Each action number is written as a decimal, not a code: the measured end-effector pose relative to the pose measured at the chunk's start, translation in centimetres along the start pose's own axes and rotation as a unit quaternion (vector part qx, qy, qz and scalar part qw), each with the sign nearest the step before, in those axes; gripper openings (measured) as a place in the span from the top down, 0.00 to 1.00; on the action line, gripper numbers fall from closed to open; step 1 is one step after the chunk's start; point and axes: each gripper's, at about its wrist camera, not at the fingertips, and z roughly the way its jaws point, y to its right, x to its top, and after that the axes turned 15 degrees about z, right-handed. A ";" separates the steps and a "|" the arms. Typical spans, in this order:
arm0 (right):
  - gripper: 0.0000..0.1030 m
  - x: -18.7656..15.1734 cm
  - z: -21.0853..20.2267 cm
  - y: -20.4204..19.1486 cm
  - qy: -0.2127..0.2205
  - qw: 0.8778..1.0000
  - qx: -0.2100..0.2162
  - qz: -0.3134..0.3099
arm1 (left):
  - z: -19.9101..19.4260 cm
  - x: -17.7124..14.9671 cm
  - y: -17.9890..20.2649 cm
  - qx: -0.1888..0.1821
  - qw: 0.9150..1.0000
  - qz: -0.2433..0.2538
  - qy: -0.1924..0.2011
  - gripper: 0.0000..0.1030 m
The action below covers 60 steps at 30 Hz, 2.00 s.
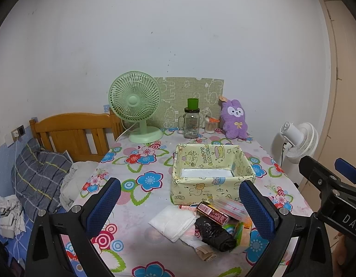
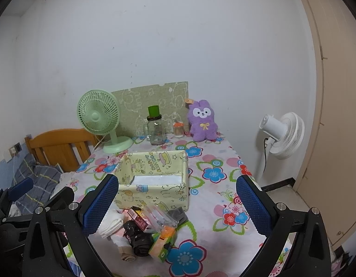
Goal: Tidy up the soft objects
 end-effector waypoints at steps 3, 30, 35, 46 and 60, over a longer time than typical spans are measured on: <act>0.00 0.1 0.1 0.0 0.002 1.000 0.000 -0.001 | 0.0 0.1 0.0 -0.002 1.000 -0.001 0.002 0.01; 0.00 -0.4 1.7 0.0 -0.011 1.000 -0.005 0.005 | 2.1 -0.5 1.1 -0.021 1.000 -0.008 -0.005 0.06; 0.00 -0.8 3.0 -0.1 -0.013 1.000 -0.017 0.002 | 3.2 -0.9 1.0 -0.016 1.000 -0.008 -0.013 0.08; 0.00 -2.7 8.2 -0.4 -0.063 0.998 -0.017 -0.006 | 8.3 -2.8 0.8 -0.031 0.997 -0.024 -0.069 0.10; 0.03 -5.8 13.9 -1.1 -0.133 0.991 -0.017 -0.017 | 13.0 -5.3 1.2 -0.041 0.990 -0.024 -0.134 0.13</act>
